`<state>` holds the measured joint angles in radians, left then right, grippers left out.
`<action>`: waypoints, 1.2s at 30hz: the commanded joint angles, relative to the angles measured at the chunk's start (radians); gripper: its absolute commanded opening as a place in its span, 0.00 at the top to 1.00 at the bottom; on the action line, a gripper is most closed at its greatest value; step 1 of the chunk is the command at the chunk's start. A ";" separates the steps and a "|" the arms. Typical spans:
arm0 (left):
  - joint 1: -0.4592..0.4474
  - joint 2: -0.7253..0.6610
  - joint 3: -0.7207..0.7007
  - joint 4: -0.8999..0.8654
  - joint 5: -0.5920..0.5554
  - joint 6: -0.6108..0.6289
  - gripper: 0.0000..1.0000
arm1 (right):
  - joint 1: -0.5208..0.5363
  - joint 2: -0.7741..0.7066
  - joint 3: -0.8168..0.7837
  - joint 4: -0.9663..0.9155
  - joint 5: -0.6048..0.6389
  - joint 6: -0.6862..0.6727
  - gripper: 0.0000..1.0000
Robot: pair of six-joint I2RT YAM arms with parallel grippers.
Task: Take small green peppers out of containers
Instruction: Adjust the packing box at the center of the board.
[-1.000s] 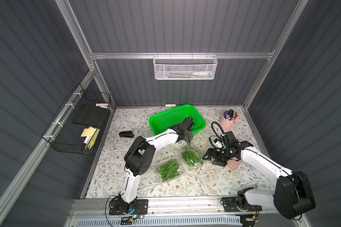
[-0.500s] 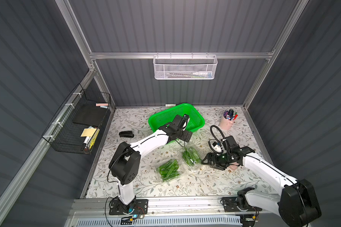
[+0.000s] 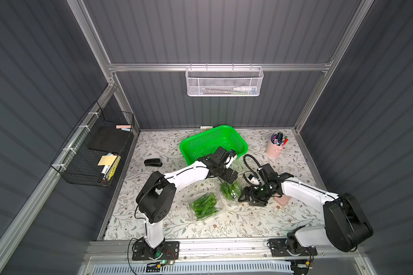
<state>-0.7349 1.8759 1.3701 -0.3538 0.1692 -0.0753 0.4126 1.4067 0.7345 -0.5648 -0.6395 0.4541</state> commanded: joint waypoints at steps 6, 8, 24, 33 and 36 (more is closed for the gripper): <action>0.005 0.047 -0.009 -0.003 0.083 -0.006 0.01 | -0.011 0.075 0.092 0.065 0.016 -0.037 0.19; 0.005 0.042 -0.012 -0.003 0.108 -0.007 0.01 | -0.026 0.097 0.112 0.078 0.007 -0.033 0.19; 0.005 0.079 0.027 -0.005 0.150 -0.013 0.01 | -0.298 0.177 0.299 0.079 0.059 0.027 0.18; 0.005 -0.027 -0.019 0.105 -0.044 -0.056 0.01 | -0.304 -0.051 0.125 -0.001 0.264 0.090 0.19; 0.005 -0.040 -0.020 0.157 -0.087 -0.064 0.01 | -0.304 -0.153 0.052 0.031 0.262 0.112 0.19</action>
<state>-0.7258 1.8862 1.3582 -0.2695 0.1627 -0.1169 0.1116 1.3247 0.8364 -0.5270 -0.4202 0.5327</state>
